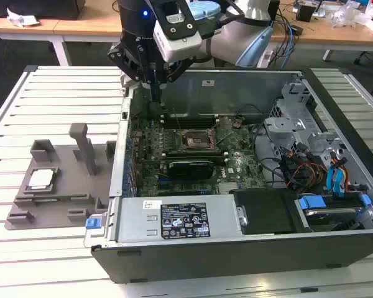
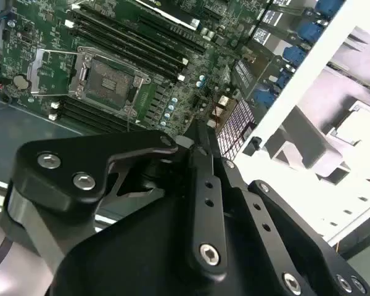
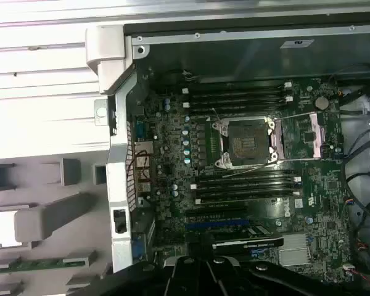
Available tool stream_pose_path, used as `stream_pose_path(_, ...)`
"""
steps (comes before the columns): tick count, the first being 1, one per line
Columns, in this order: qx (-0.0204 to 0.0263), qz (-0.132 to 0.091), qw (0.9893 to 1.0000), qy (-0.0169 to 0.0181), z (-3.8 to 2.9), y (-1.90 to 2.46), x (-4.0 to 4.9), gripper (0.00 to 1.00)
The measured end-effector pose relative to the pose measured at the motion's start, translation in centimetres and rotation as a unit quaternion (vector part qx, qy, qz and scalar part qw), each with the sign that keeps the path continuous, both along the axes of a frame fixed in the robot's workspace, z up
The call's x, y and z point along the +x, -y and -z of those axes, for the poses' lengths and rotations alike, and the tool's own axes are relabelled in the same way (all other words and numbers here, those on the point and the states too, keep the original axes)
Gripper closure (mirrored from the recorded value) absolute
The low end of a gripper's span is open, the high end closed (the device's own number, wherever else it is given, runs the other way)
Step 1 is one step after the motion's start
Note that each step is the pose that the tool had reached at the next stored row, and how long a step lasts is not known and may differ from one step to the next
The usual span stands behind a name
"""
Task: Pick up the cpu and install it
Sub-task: 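Reach for the cpu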
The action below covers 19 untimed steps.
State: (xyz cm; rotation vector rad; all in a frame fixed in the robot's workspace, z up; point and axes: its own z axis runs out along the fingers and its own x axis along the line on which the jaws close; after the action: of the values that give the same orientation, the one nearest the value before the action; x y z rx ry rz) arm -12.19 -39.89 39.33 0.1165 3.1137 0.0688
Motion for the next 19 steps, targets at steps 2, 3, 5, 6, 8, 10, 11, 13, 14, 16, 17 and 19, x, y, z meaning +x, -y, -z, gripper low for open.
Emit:
stream_pose_path(2, 0.0000, 0.000, 1.0000, 0.0000, 0.00, 0.00, -1.38, 0.89)
stream_pose_path(3, 0.0000, 0.000, 1.0000, 0.0000, 0.00, 0.00, -2.03, 0.89)
stream_pose_path(5, 0.0000, 0.000, 1.0000, 0.0000, 0.00, 0.00, -3.76, 0.89)
stream_pose_path(6, 0.0000, 0.000, 1.0000, 0.0000, 0.00, 0.00, -4.29, 0.89)
stream_pose_path(8, 0.0000, 0.000, 1.0000, 0.0000, 0.00, 0.00, -5.81, 0.89)
stream_pose_path(10, 0.0000, 0.000, 1.0000, 0.0000, 0.00, 0.00, -7.19, 0.89)
stream_pose_path(11, 0.0000, 0.000, 1.0000, 0.0000, 0.00, 0.00, -7.87, 0.89)
stream_pose_path(13, 0.0000, 0.000, 1.0000, 0.0000, 0.00, 0.00, -9.27, 0.89)
stream_pose_path(14, 0.0000, 0.000, 1.0000, 0.0000, 0.01, 0.00, -9.71, 0.89)
stream_pose_path(16, 0.0000, 0.000, 1.0000, 0.0000, 0.00, 0.00, -10.44, 0.89)
stream_pose_path(17, 0.0000, 0.000, 1.0000, 0.0000, 0.01, 0.00, -10.83, 0.89)
stream_pose_path(19, 0.0000, 0.000, 1.0000, 0.0000, 0.00, 0.00, -11.92, 0.89)
